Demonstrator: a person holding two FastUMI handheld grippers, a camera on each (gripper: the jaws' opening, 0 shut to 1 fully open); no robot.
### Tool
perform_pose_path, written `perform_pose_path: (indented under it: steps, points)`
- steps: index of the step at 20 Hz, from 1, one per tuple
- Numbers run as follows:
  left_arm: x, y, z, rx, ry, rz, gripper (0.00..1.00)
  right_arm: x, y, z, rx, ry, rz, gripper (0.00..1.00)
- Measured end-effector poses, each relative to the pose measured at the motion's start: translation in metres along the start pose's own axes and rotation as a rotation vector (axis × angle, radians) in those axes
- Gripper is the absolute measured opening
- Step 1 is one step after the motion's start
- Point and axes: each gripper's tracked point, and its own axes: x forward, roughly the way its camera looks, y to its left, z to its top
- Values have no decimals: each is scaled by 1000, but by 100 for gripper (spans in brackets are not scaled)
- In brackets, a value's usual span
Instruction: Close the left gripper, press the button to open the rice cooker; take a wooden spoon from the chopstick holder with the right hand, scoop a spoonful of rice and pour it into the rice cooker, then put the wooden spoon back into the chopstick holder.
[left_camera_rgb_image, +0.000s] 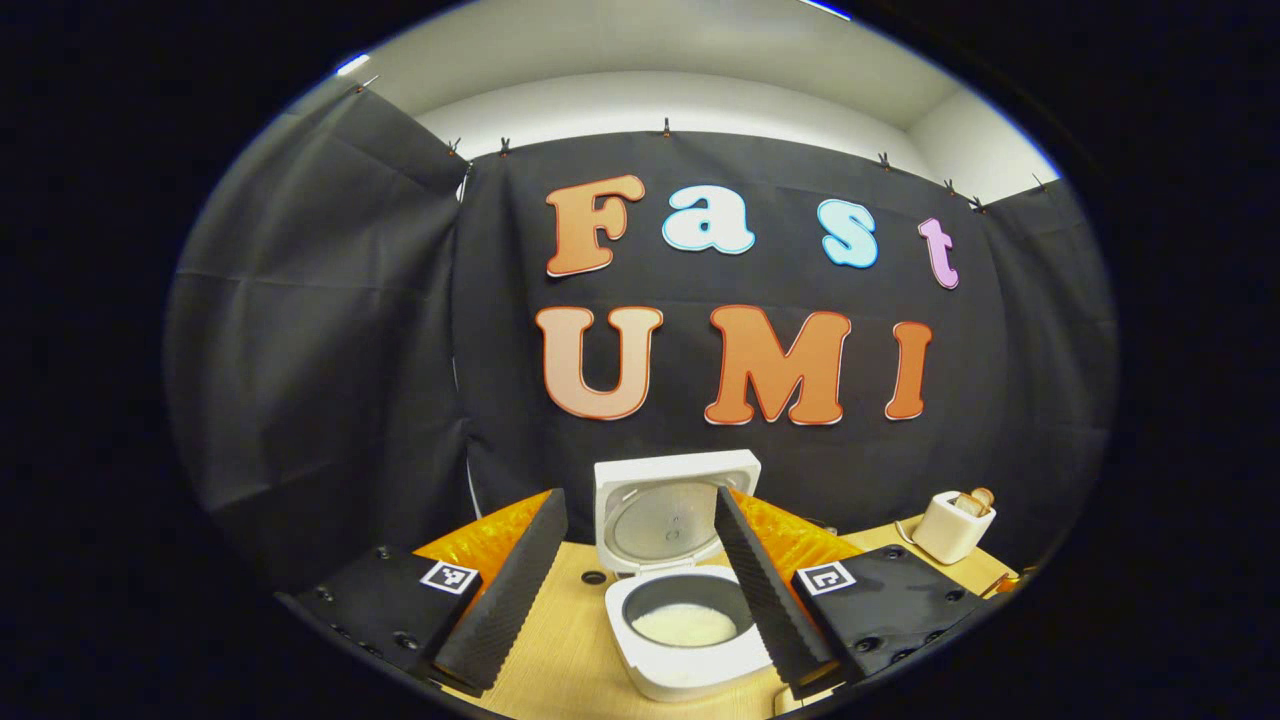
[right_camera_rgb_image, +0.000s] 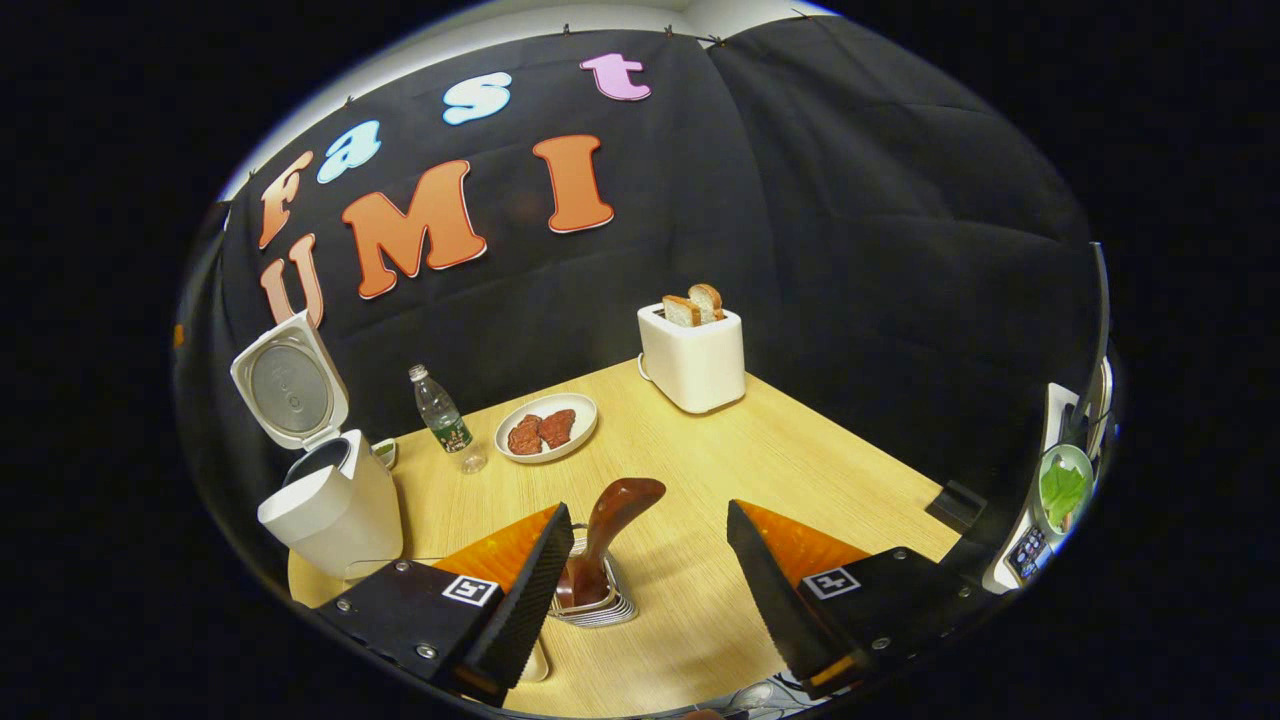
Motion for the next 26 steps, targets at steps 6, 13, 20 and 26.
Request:
perform_pose_path:
  steps: [6, 13, 20, 26]
  points:
    - [98, -35, 26, -27, 72, -70, 99, -16, -8, 5, 70, -11, -29, 95]
    - [224, -41, 37, -92, 167, -96, 100, -23, -25, 13, 52, -15, -103, 95]
    - [309, -27, -46, -57, 362, -69, 100, -39, -33, 49, 14, -71, -164, 95]
    - [304, -25, -107, -95, 537, -93, 100, -40, -25, 55, 30, -75, -146, 95]
